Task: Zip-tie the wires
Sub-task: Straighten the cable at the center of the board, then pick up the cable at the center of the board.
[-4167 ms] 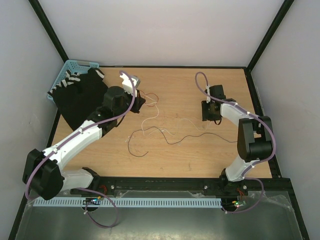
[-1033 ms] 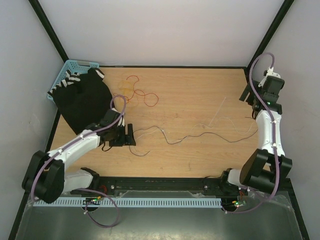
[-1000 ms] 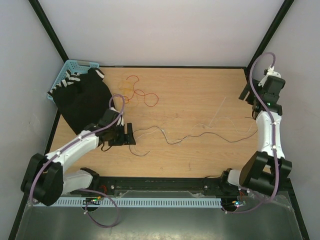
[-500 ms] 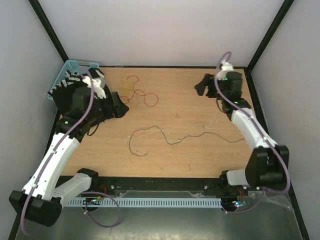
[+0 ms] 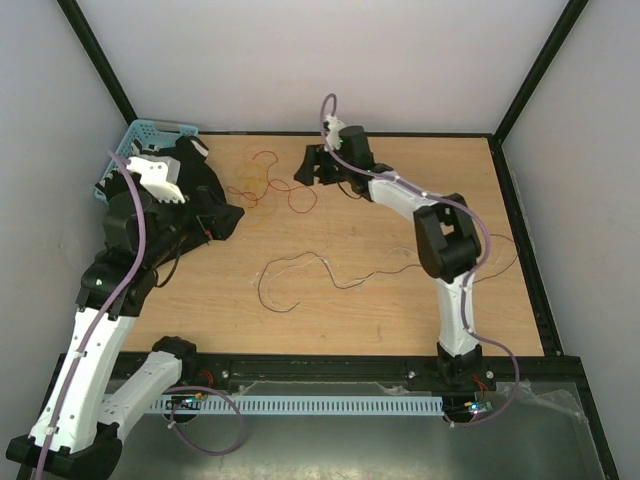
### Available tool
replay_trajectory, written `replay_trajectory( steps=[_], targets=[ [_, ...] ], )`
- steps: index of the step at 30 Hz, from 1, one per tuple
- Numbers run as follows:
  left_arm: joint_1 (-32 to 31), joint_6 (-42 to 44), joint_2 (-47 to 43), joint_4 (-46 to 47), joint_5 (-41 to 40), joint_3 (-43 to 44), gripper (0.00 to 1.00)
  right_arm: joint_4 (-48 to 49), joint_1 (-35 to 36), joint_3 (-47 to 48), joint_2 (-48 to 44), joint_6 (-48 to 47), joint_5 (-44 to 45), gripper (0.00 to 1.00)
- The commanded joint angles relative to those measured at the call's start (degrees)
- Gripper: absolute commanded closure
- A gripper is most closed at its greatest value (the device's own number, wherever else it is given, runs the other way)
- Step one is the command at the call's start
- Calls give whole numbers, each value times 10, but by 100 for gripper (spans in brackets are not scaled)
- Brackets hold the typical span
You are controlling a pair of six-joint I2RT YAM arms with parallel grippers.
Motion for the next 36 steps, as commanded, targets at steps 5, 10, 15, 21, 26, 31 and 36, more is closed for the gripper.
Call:
replay_trajectory(
  steps=[5, 10, 15, 21, 26, 31, 36],
  targets=[
    [3, -6, -17, -2, 13, -9, 1, -59, 27, 204, 151, 12, -2, 21],
    [3, -9, -22, -2, 18, -16, 1, -89, 41, 261, 212, 5, -8, 28],
    [5, -11, -23, -3, 18, -24, 1, -96, 55, 266, 231, -4, -7, 39],
    [4, -11, -26, -3, 23, -30, 1, -102, 58, 261, 231, -7, -20, 80],
    [5, 2, -20, -3, 27, -20, 1, -138, 56, 260, 168, -51, 15, 100],
    [12, 45, 18, -8, 41, 6, 1, -177, 37, 249, 57, -98, 54, 100],
    [22, 62, 56, -7, 49, 41, 1, -191, -2, 261, -39, -109, 20, 100]
  ],
)
